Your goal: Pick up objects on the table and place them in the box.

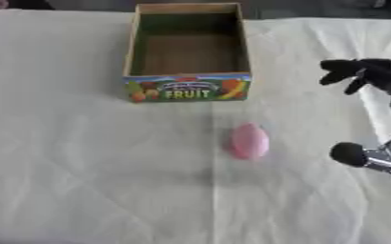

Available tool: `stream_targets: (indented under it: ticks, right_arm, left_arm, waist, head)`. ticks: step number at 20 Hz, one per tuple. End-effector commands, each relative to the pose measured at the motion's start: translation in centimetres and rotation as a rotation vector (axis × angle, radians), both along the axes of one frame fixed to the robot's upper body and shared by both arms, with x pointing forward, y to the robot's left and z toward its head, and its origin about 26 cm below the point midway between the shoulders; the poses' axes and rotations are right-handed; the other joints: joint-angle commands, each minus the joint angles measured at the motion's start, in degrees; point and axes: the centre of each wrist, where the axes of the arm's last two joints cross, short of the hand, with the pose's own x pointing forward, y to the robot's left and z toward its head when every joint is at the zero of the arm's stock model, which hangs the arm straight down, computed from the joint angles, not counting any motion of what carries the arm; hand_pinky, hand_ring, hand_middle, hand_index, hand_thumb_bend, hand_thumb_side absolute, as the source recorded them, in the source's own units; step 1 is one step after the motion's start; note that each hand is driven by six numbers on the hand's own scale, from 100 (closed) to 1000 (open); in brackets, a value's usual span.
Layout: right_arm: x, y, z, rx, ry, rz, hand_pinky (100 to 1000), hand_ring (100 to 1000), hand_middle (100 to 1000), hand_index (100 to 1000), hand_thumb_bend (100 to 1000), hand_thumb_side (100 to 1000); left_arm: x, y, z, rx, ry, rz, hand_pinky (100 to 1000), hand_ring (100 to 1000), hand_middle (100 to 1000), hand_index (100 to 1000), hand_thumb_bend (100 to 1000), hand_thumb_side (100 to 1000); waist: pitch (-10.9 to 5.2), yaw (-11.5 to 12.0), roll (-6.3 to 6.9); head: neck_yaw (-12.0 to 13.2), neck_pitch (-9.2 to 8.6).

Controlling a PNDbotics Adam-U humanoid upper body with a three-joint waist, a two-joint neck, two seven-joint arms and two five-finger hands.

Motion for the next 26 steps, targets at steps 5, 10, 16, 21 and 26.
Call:
stream_targets:
  ticks: [5, 10, 16, 21, 26]
  right_arm:
    - [0.0, 0.7, 2.2, -0.216, 0.089, 0.012, 642, 807, 738, 979, 783, 586]
    - [0.3, 1.7, 3.0, -0.233, 0.136, 0.006, 650, 816, 743, 978, 798, 533]
    - [0.9, 3.5, 4.5, -0.226, 0.170, -0.005, 657, 823, 750, 975, 785, 526]
    - [1.2, 5.1, 5.7, -0.261, 0.204, -0.023, 666, 829, 756, 969, 774, 510]
    - [1.4, 6.6, 6.1, -0.313, 0.256, -0.051, 673, 835, 761, 969, 766, 482]
  left_arm:
    - [-0.3, -0.2, 0.7, 0.022, -0.023, -0.019, 583, 520, 573, 784, 100, 904]
    - [-0.3, -0.3, 0.7, 0.024, -0.019, -0.025, 583, 520, 573, 784, 100, 906]
    - [-0.3, -0.4, 0.6, 0.025, -0.012, -0.031, 583, 520, 573, 783, 100, 905]
    - [-0.3, -0.5, 0.7, 0.026, -0.009, -0.039, 583, 520, 573, 783, 100, 905]
    - [-0.2, -0.6, 0.7, 0.024, -0.007, -0.047, 583, 519, 573, 783, 100, 904]
  waist:
    - [-1.21, 0.26, -0.36]
    - [-1.20, 0.33, -0.44]
    - [-1.33, 0.74, -0.45]
    - [-1.58, 1.25, -0.49]
    - [-1.80, 1.83, -0.56]
  head:
    - [-0.54, -0.72]
    - [-0.74, -0.57]
    - [-1.40, -0.24]
    - [-2.46, 0.03]
    - [-3.30, 0.34]
